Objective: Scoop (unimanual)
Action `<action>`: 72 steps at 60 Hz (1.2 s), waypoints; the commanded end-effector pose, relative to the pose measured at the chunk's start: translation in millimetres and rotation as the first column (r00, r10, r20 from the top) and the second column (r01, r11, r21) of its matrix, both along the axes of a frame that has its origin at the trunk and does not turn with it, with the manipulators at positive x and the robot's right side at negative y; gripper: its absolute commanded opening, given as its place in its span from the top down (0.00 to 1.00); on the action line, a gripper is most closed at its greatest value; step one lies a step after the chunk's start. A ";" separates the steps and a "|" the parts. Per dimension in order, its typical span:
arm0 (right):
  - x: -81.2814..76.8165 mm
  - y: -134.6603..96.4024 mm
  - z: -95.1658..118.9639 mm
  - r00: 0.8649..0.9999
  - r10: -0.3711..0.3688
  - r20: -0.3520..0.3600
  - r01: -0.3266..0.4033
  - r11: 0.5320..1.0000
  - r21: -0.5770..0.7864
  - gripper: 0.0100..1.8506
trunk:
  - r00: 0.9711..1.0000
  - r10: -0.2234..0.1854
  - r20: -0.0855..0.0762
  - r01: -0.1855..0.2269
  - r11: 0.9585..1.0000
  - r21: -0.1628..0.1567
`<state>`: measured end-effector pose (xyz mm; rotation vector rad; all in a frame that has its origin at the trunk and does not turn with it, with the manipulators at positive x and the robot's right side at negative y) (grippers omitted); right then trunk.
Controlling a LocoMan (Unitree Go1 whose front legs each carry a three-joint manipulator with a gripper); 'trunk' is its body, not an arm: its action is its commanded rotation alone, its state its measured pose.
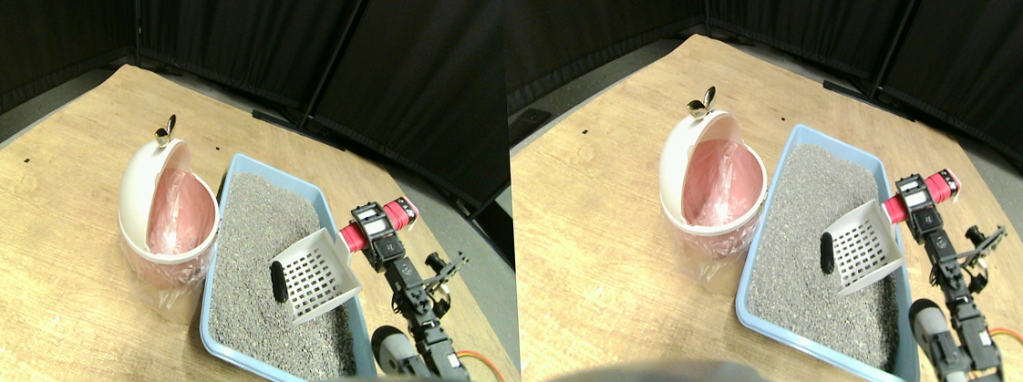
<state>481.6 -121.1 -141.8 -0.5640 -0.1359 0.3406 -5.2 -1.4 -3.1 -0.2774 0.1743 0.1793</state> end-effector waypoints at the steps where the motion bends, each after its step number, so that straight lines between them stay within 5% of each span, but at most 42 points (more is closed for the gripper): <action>1: -5.9 24.0 -26.8 0.977 0.165 -0.136 -0.165 0.986 0.012 0.97 | 0.999 0.030 -0.037 -0.031 0.999 -0.020; 21: -8.0 46.7 -33.5 0.964 0.189 -0.190 -0.181 0.982 0.058 0.96 | 0.998 0.051 -0.044 -0.053 0.998 -0.044; 28: 0.2 35.9 -22.5 0.973 0.130 -0.189 -0.107 0.986 0.128 0.90 | 0.998 0.050 -0.042 -0.052 0.998 -0.042; 30: 2.5 32.9 -19.1 0.976 0.121 -0.179 -0.092 0.982 0.163 0.97 | 0.998 0.042 -0.038 -0.043 0.998 -0.037; 36: 9.2 23.8 -10.5 0.982 0.104 -0.156 -0.067 0.971 0.227 0.97 | 0.999 0.029 -0.031 -0.030 0.999 -0.031; 55: 17.1 -2.7 6.1 0.974 -0.005 -0.225 0.096 0.914 0.395 0.97 | 1.000 0.009 -0.016 -0.009 1.000 -0.019; 72: 14.5 -15.0 3.8 0.972 0.002 -0.235 0.115 0.869 0.481 0.97 | 1.000 0.005 -0.002 -0.005 1.000 0.002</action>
